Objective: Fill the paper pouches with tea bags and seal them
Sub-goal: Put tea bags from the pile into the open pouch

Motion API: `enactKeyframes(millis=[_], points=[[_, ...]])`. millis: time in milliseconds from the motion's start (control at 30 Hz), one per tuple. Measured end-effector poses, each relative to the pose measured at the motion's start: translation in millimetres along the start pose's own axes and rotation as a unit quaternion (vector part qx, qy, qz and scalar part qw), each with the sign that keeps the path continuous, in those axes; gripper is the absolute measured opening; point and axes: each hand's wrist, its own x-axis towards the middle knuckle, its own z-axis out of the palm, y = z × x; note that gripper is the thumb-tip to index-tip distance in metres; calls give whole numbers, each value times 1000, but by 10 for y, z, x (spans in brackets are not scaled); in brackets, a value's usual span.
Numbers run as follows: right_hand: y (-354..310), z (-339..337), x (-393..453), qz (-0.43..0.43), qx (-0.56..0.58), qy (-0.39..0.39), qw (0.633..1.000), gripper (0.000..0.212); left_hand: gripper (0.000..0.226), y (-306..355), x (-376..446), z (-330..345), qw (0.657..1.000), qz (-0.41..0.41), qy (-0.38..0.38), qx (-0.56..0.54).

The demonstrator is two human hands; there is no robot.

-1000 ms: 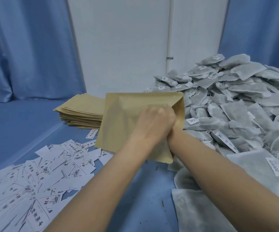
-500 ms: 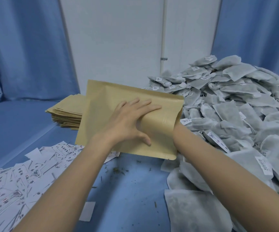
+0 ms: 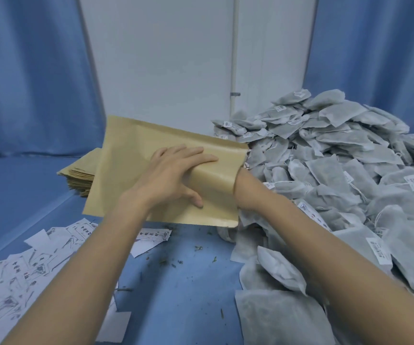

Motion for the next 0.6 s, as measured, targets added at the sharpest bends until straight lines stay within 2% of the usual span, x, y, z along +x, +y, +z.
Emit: enactKeyframes(millis=[67,133,200,267,333,400,467,533,600], points=[[103,-59,-56,-55,53,67,995,23,96,-107,-42,-2,999,-34,13,-37],[281,-101,-162,-47,41,97,993,23,95,-165,-63,43,995,-57,16,-84],[487,-145,-228,15,-48,71,996,33,95,-183,-78,128,991,-72,5,-113],[696,-141,-255,89,-159,47,982,47,94,-186,-84,238,989,-78,-2,-123],[821,-163,-288,173,-190,9,966,60,94,-177,-78,341,988,-80,-3,-130],[944,-166,-293,237,-138,-15,962,73,95,-166,-61,418,988,-80,-7,-131],[1002,-140,-322,241,-77,-9,967,70,96,-172,-47,470,988,-80,-9,-135],[1031,-111,-335,199,-18,78,977,51,97,-192,-38,506,986,-83,-7,-143],[985,-80,-360,154,89,197,964,37,96,-214,-31,535,985,-88,-4,-146]])
